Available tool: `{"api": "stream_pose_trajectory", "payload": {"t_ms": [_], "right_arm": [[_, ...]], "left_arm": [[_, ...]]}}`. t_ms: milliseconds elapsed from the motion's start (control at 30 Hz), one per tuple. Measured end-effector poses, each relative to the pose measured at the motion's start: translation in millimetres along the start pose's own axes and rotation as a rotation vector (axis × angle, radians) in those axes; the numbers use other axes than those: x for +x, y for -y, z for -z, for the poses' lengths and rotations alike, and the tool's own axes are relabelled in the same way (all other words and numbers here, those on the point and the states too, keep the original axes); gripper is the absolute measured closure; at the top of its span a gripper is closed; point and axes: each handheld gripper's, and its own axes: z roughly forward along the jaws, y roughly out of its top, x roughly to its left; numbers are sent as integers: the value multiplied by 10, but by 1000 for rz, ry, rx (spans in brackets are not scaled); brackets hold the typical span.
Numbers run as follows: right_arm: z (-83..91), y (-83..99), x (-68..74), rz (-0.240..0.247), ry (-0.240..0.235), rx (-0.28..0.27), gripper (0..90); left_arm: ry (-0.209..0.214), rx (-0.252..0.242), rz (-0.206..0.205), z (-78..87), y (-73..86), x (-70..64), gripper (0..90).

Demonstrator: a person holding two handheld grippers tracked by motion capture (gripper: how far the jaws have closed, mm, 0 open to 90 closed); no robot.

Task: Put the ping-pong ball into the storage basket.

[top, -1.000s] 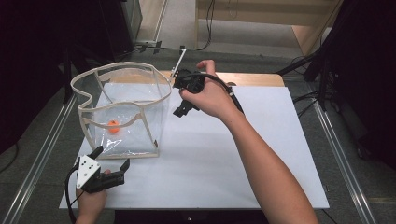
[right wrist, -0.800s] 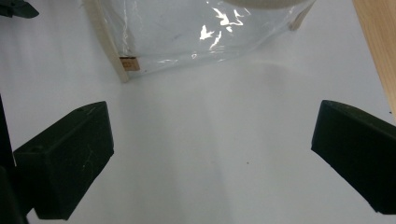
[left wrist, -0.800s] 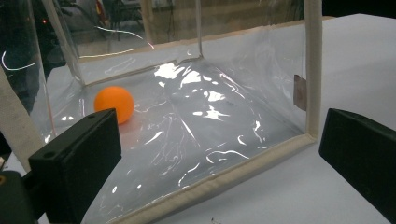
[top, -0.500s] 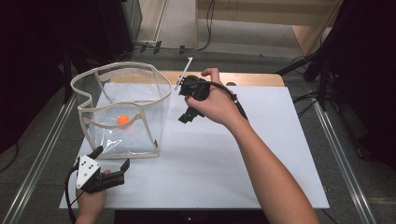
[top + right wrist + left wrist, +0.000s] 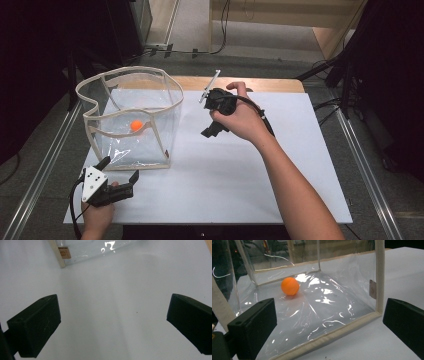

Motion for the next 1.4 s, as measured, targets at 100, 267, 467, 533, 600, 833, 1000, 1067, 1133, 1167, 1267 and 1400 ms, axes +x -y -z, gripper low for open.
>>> {"api": "stream_pose_trajectory", "payload": {"t_ms": [100,267,467,533,600,833,1000,1067,1133,1167,1267,1400], "right_arm": [[-8,71,8,-13,2,1,0],[-17,189,15,-20,9,-3,0],[-31,339,26,-43,15,-4,0],[-35,388,21,-44,19,-5,0],[-33,437,18,-50,22,-6,0],[-56,584,32,-74,23,-21,0],[-79,700,22,-80,17,-46,0],[-86,746,23,-91,17,-52,0],[-94,794,26,-101,14,-54,0],[-99,816,24,-100,13,-55,0],[-110,882,29,-115,14,-60,0],[-129,958,30,-126,12,-65,0]], "left_arm": [[0,1,-1,2,0,2,0],[0,-1,1,1,0,1,0],[0,-1,0,0,0,-1,0],[-1,1,-2,0,0,0,0],[-1,1,-2,0,0,0,0],[-1,1,-3,0,1,-1,0],[-1,0,-2,1,1,-1,0],[-1,1,-3,1,1,-1,0],[-1,1,-2,0,1,-1,0],[-1,1,-3,0,1,-1,0],[-2,1,-4,-1,1,-3,0],[-2,2,-4,-2,2,-4,0]]}}
